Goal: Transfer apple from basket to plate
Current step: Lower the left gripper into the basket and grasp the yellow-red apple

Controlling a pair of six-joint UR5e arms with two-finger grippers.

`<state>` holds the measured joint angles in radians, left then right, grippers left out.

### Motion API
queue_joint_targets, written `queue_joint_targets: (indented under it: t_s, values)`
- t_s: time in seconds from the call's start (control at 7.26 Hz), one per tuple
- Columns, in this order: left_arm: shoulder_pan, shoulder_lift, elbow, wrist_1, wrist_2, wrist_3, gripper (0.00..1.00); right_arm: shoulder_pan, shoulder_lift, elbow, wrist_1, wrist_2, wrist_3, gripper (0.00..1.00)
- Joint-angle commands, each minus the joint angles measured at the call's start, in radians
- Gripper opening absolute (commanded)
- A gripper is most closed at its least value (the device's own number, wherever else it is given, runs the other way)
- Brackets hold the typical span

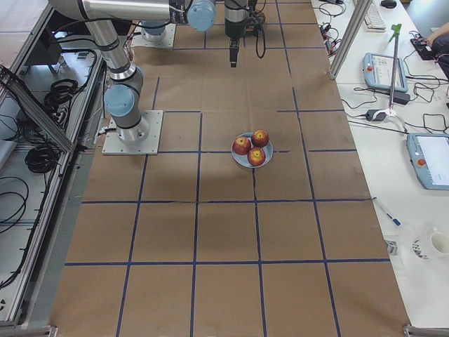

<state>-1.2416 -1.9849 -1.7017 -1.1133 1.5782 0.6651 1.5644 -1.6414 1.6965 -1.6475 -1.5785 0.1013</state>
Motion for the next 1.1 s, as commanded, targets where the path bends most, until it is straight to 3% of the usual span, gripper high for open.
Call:
queue_joint_targets:
  t_s: [0.0,0.55,0.83,0.96]
  values:
    - [0.001,-0.032,-0.009,0.001,0.017,0.004,0.99,-0.001,0.0,0.0,0.0,0.0,0.0,1.0]
    - [0.002,-0.035,-0.067,0.064,0.031,0.004,0.99,0.0,0.0,0.0,0.0,0.0,0.0,1.0]
    - [0.01,-0.035,-0.087,0.058,0.036,0.004,0.89,0.0,0.0,0.0,0.0,0.0,0.0,1.0]
    - [0.019,-0.035,-0.091,0.058,0.049,0.005,0.73,0.0,0.0,0.0,0.0,0.0,0.0,1.0]
